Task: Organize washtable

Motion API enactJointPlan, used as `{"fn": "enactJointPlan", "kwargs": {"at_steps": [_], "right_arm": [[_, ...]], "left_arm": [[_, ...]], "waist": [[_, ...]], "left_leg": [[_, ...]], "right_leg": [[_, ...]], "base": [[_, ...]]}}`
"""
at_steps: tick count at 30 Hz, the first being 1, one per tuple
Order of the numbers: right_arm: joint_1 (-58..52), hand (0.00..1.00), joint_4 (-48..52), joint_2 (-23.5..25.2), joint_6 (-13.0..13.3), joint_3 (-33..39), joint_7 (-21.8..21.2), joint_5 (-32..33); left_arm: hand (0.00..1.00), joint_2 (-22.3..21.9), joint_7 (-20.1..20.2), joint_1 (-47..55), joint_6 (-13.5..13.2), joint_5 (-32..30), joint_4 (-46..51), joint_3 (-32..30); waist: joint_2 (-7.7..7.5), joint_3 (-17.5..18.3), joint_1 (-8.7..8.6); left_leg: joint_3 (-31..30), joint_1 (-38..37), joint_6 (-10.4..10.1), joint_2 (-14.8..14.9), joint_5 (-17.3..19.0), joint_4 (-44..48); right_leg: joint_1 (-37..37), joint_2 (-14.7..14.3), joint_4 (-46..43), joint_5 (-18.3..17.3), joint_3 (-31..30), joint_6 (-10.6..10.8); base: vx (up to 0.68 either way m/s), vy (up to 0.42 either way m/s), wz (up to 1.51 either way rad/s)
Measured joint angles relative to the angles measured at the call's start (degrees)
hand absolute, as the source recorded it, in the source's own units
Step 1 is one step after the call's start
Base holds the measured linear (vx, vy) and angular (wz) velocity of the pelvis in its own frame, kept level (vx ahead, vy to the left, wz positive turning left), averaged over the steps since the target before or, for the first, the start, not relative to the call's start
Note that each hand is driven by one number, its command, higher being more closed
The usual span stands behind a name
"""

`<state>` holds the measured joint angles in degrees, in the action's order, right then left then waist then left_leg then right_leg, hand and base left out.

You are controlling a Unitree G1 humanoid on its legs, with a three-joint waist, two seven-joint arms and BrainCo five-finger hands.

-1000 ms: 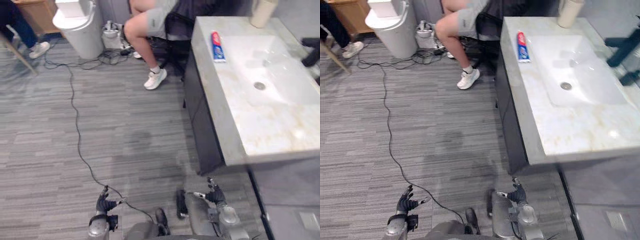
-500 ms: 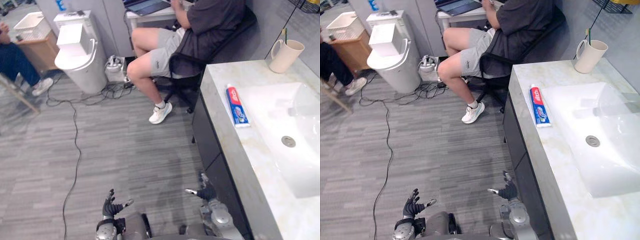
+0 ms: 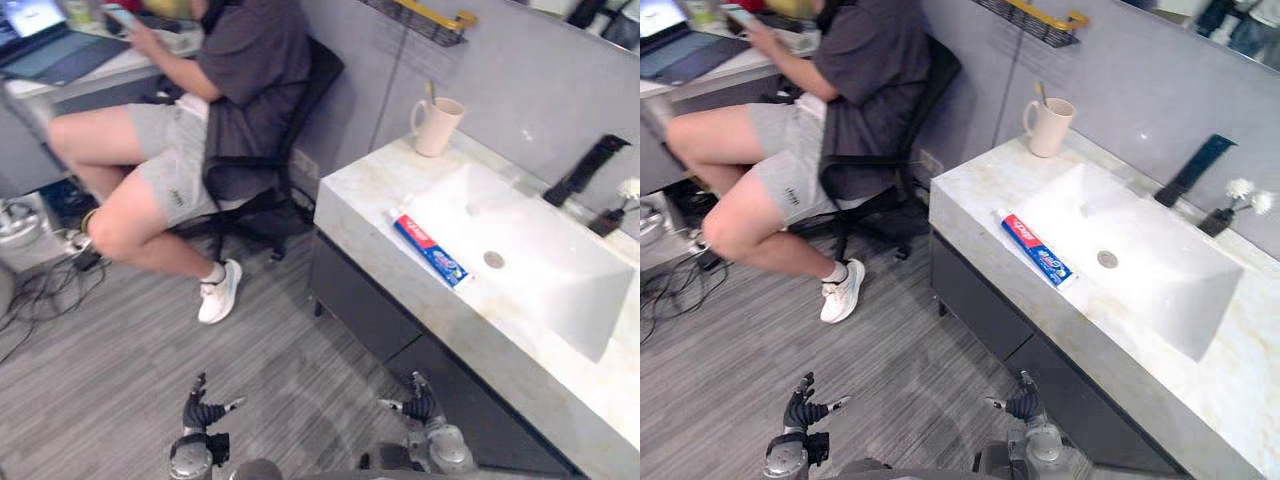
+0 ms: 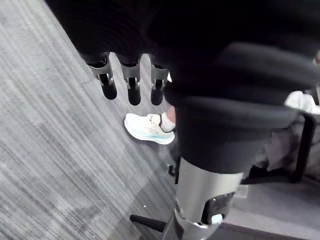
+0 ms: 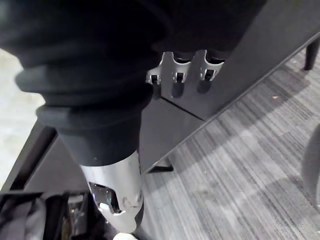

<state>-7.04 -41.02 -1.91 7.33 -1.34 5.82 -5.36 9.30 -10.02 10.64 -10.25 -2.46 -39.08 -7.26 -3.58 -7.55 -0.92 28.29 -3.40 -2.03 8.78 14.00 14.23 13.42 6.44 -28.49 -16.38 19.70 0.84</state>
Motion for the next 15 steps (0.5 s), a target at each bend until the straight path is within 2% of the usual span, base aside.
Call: {"fn": "enactJointPlan", "kwargs": {"at_steps": [1, 2, 3, 4, 6, 7, 8, 9, 11, 12, 13, 15], "right_arm": [[-0.09, 0.00, -0.74, -0.30, 0.01, 1.55, 0.10, 0.04], [-1.06, 0.00, -0.83, -0.95, 0.03, 2.68, 0.05, 0.21], [-1.51, 0.00, -1.09, -1.62, 0.00, 3.62, 0.00, 0.37], [-2.81, 0.00, -1.65, -2.59, -0.09, 5.20, -0.11, 0.45], [-4.29, 0.00, -1.21, -3.39, -0.09, 6.34, -0.56, 0.87], [-4.77, 0.00, -0.94, -3.85, -0.11, 7.07, -0.57, 0.88], [-5.13, 0.00, -0.79, -4.02, -0.11, 7.33, -0.55, 0.90], [-5.24, 0.00, -0.73, -3.42, -0.13, 7.60, -0.52, 1.39], [-5.35, 0.00, -0.84, -3.05, -0.22, 9.27, -0.51, 1.94], [-5.48, 0.00, -1.14, -2.89, -0.46, 10.10, -0.46, 2.59], [-5.42, 0.00, -1.37, -2.96, -0.46, 10.39, -0.49, 2.64], [-4.52, 0.00, -1.95, -3.17, -0.90, 12.30, -0.45, 3.01]], "left_arm": [[0.00, 0.09, 0.06, -0.14, 0.06, -0.20, -0.26, 0.07], [0.00, 0.09, 0.24, -0.48, 0.07, -0.48, -0.26, 0.12], [0.00, -0.32, 0.71, -0.96, 0.12, -0.48, -0.50, 0.11], [0.00, -1.59, 1.55, -0.90, 0.09, -0.56, 0.19, 0.40], [0.00, -3.10, 2.51, -0.10, 0.07, -0.56, 1.06, 0.37], [0.00, -3.70, 2.80, 0.86, 0.09, -0.55, 1.34, 0.40], [0.00, -4.06, 3.12, 1.76, 0.09, -0.54, 1.52, 0.47], [0.00, -4.12, 3.65, 2.39, 0.18, -0.48, 1.69, 0.50], [0.00, -4.26, 3.70, 2.15, 0.62, -0.45, 1.95, 0.28], [0.00, -4.78, 3.68, 1.97, 0.87, -0.44, 2.88, 0.29], [0.00, -4.96, 3.69, 1.87, 0.87, -0.44, 3.05, 0.32], [0.00, -5.52, 3.59, 1.57, 0.87, -0.44, 3.11, 0.29]], "waist": [[0.23, -0.20, -0.82], [-0.10, -0.16, -1.67], [0.44, -0.52, -2.22], [1.84, -0.98, -2.82], [3.77, -1.84, -2.86], [4.61, -1.90, -2.83], [4.94, -1.72, -2.61], [4.90, -1.72, -2.32], [4.42, -1.67, -1.80], [3.20, -2.07, -1.36], [3.26, -1.99, -1.30], [3.03, -1.94, -1.22]], "left_leg": [[0.88, -1.07, -0.02, -0.65, 0.00, -0.16], [0.95, -2.09, -0.15, -2.14, 0.08, 0.24], [0.49, -2.85, -0.61, -2.14, 0.35, 0.83], [-0.05, -3.49, -0.73, -1.00, 0.36, 3.58], [-0.62, -0.55, -1.19, 3.54, 0.09, 18.37], [-1.86, 0.92, -1.83, 6.15, -1.28, 25.17], [-3.34, 2.93, -1.85, 7.94, -2.04, 30.40], [-5.79, 4.26, -1.81, 8.35, -0.80, 34.33], [-8.80, 6.69, -1.27, 7.32, 1.45, 34.18], [-11.01, 8.40, -1.18, 6.11, 2.58, 31.04], [-11.98, 8.99, -1.38, 5.46, 2.76, 29.06], [-20.07, 11.59, -2.03, 1.71, 2.74, 17.14]], "right_leg": [[0.35, -1.80, 4.10, 2.27, 0.93, -1.86], [0.11, -2.43, 6.99, 6.78, 0.38, -4.14], [-0.54, -2.40, 6.35, 6.85, 0.05, -5.58], [-2.33, -3.11, 6.72, 6.63, 0.21, -5.50], [-6.01, -5.34, 9.04, 5.12, -2.57, -5.65], [-7.54, -7.13, 10.09, 4.69, -4.28, -6.26], [-9.03, -8.56, 10.68, 4.35, -6.16, -6.82], [-10.16, -9.66, 10.69, 3.24, -9.18, -8.01], [-11.56, -9.79, 10.81, 2.72, -13.16, -8.30], [-12.45, -9.53, 11.20, 2.96, -15.90, -7.74], [-12.88, -9.44, 11.48, 2.99, -16.93, -7.67], [-14.39, -9.09, 12.56, 3.22, -22.24, -6.91]], "base": [[0.24, 0.043, -0.50], [0.27, 0.002, -0.13], [0.26, -0.038, -0.04], [0.24, -0.055, -0.29], [0.24, -0.068, -0.70], [0.19, -0.061, -0.92], [0.32, -0.035, -1.17], [0.34, -0.026, -1.11], [0.35, -0.011, -1.19], [0.29, 0.016, -1.13], [0.27, 0.072, -1.15], [0.28, 0.148, -1.18]]}}
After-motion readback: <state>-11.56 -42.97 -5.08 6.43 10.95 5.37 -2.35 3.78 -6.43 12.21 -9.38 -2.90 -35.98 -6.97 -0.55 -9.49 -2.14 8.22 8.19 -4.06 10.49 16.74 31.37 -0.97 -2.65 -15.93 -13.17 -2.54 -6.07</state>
